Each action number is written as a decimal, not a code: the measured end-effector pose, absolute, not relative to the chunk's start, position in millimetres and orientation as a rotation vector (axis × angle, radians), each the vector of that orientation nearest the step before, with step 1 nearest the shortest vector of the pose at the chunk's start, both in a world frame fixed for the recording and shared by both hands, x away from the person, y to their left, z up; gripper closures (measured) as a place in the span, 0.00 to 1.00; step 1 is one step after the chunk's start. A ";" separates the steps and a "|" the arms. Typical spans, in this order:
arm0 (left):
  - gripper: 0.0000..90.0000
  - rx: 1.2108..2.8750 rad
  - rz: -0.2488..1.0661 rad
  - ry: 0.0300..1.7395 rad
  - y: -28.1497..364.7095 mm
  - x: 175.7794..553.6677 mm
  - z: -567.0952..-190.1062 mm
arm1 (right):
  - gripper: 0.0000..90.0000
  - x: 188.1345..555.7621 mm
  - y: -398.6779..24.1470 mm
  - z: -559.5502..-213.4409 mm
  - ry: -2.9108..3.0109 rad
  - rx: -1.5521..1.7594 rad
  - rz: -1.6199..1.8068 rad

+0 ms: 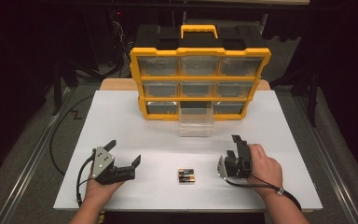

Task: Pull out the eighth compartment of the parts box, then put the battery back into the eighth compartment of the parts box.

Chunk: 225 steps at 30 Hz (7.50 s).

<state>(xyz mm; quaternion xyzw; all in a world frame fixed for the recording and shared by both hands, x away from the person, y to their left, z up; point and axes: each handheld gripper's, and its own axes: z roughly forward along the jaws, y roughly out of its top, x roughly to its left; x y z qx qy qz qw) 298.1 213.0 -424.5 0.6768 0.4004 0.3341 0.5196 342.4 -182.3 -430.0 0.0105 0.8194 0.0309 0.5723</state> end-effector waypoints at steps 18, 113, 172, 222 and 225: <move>0.01 1.640 0.801 0.950 210.9 298.4 -424.9 | 0.01 344.5 -178.3 -430.0 1.899 -0.035 0.108; 0.01 1.638 0.823 0.998 211.2 304.3 -427.1 | 0.01 359.3 -232.0 -418.7 1.948 1.098 1.103; 0.01 1.656 0.805 0.969 202.9 298.0 -427.1 | 0.02 366.5 -219.0 -415.3 2.147 1.256 0.821; 0.01 1.671 0.798 0.960 199.3 299.5 -428.2 | 0.01 393.1 -205.8 -402.0 2.659 1.274 0.244; 0.01 1.668 0.798 0.962 199.6 299.5 -428.1 | 0.01 394.4 -204.6 -401.6 2.694 1.284 0.208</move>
